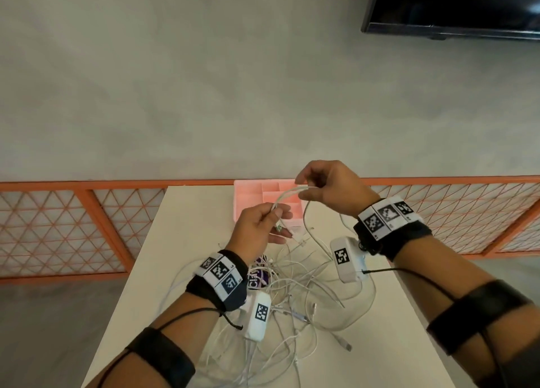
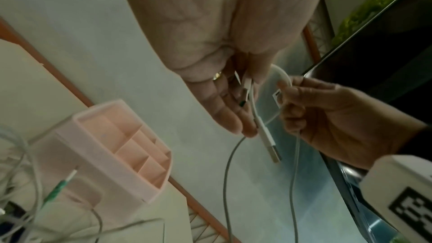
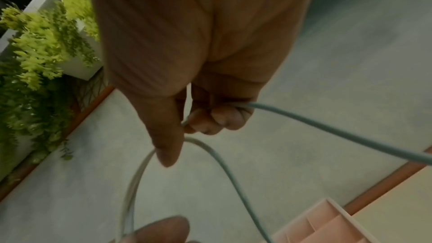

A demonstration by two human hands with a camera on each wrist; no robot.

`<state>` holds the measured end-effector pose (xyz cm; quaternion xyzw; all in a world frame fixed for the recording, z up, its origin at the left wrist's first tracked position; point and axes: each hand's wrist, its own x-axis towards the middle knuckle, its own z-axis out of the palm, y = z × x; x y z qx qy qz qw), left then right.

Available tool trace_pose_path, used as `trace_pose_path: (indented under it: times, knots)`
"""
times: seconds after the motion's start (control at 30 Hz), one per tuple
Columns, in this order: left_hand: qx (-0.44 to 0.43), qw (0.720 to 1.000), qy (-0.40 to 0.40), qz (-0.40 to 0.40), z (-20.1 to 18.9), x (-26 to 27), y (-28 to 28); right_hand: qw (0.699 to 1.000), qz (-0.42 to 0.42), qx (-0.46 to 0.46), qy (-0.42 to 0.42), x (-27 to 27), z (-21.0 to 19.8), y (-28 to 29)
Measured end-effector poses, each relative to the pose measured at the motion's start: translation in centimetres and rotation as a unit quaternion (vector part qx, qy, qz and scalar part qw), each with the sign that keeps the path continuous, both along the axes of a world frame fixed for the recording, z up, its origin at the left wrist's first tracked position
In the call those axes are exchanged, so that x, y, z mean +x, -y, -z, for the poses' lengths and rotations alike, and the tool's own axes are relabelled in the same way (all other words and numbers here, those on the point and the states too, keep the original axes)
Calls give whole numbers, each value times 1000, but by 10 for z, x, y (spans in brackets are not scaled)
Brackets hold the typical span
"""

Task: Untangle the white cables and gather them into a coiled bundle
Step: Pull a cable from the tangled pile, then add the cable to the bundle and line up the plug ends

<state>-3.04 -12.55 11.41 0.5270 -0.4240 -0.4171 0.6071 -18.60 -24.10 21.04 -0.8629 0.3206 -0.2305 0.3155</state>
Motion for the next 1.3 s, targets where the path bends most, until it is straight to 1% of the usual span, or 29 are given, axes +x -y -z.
trace_pose_path:
  times: [0.1, 0.2, 0.37, 0.47, 0.57, 0.63, 0.67, 0.7, 0.8, 0.87, 0.93, 0.97, 1.0, 1.03, 1.07, 1.1, 1.13, 1.2, 1.23, 1.3]
  knots:
    - [17, 999, -18, -26, 1, 10, -4, 1000, 14, 11, -9, -3, 5, 8]
    - [50, 996, -53, -55, 6, 21, -12, 998, 49, 44, 14, -10, 17, 17]
    - [60, 994, -34, -82, 16, 33, -24, 991, 100, 84, 18, -21, 35, 27]
    - [63, 993, -45, -90, 10, 36, -25, 988, 134, 73, -11, -21, 43, 29]
    - [54, 993, -46, -92, 1, 37, -30, 976, 209, 49, -41, -23, 55, 34]
    - [51, 993, -14, -104, -2, 41, -34, 958, 281, 59, -13, -30, 62, 41]
    - [55, 993, 14, -105, -2, 44, -36, 950, 302, 78, 13, -33, 64, 43]
    - [63, 992, 49, -101, -1, 46, -38, 947, 303, 100, 36, -35, 65, 44]
    - [116, 974, 183, -60, 16, 52, -41, 960, 232, 143, 57, -31, 62, 34]
    - [152, 957, 246, -30, 32, 52, -42, 962, 183, 181, 87, -22, 58, 22]
    - [172, 944, 281, -9, 46, 50, -41, 958, 144, 219, 118, -13, 55, 9]
    - [174, 945, 277, -1, 47, 46, -40, 957, 123, 231, 125, -9, 56, 2]
    - [170, 955, 244, 2, 45, 40, -39, 958, 99, 239, 125, -5, 57, -5]
    - [160, 970, 183, 2, 41, 34, -37, 960, 72, 244, 117, -1, 61, -12]
    - [152, 983, 99, 2, 36, 28, -36, 964, 41, 245, 100, 3, 65, -19]
    - [154, 988, 14, 6, 29, 22, -34, 968, 7, 240, 75, 8, 71, -26]
    - [150, 987, -61, 7, 21, 17, -32, 971, -26, 232, 46, 11, 78, -33]
    - [112, 978, -176, -16, 9, 12, -28, 974, -76, 212, -3, 16, 93, -45]
    - [89, 972, -213, -43, 4, 12, -27, 974, -87, 209, -17, 16, 101, -49]
    - [53, 962, -250, -96, 0, 16, -23, 974, -80, 211, -28, 11, 115, -52]
